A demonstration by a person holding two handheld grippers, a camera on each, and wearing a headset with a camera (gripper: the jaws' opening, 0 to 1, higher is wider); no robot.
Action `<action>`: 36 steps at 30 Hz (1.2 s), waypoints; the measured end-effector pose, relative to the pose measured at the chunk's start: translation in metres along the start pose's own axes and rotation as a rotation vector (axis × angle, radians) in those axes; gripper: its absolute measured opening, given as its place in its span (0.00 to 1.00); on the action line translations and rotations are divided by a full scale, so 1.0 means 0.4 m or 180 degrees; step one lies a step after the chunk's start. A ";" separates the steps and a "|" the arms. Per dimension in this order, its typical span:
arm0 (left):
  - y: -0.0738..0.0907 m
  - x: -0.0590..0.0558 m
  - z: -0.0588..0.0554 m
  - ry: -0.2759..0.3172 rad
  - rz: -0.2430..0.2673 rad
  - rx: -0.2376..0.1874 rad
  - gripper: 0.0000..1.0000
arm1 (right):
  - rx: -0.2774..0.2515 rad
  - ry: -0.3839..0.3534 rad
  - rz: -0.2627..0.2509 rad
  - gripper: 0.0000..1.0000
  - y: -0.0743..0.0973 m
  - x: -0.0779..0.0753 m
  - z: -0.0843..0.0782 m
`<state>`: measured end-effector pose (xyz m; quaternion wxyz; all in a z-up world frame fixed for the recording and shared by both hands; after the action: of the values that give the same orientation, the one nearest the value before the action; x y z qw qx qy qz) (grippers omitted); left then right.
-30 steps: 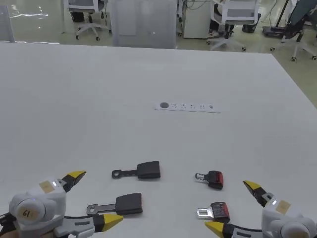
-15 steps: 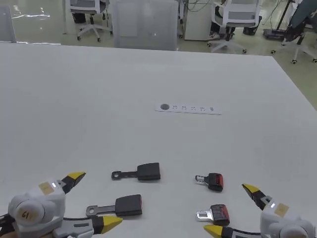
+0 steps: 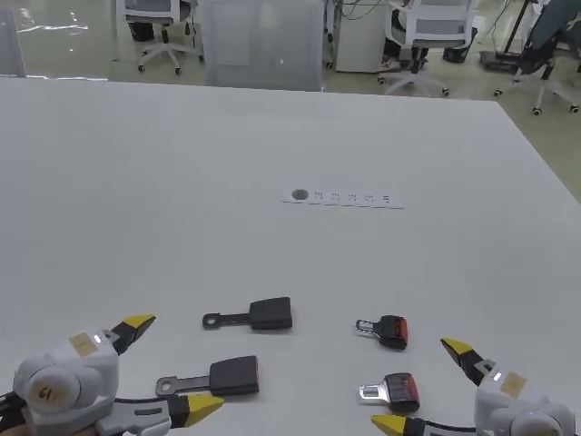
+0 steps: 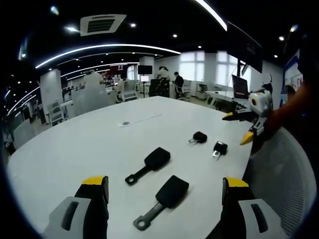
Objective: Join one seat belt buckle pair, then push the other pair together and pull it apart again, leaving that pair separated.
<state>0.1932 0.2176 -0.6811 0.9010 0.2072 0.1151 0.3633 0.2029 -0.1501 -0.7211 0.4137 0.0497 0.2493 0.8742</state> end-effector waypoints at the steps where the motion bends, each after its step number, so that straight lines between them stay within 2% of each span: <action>1: -0.001 0.000 0.001 0.0000 -0.0004 -0.0001 0.96 | 0.0002 -0.0007 -0.0001 0.96 0.000 -0.001 -0.001; 17: -0.017 0.003 -0.005 -0.0015 -0.0056 0.0029 0.96 | 0.0058 0.0026 0.0062 0.96 -0.011 -0.005 -0.002; 22: -0.025 0.006 0.003 0.0010 -0.0057 0.0002 0.96 | 0.0091 0.0044 0.0117 0.95 -0.014 -0.006 -0.006; 36: -0.047 0.012 -0.007 -0.0034 -0.0136 0.0089 0.96 | 0.0221 0.0018 0.0235 0.95 -0.020 -0.008 -0.031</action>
<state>0.2071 0.2097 -0.6924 0.9062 0.2192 0.1198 0.3412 0.2071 -0.1531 -0.7353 0.3784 0.0707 0.2787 0.8799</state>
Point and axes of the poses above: the centre of the closed fingertips' face, and the gripper's own axes: y roughly backward along the fingers, x roughly to its left, z roughly out of its top, the point moved 8 cm from there along y, roughly backward along the fingers, and after that the axes turned 5 degrees about -z, right-handed, at the moved point
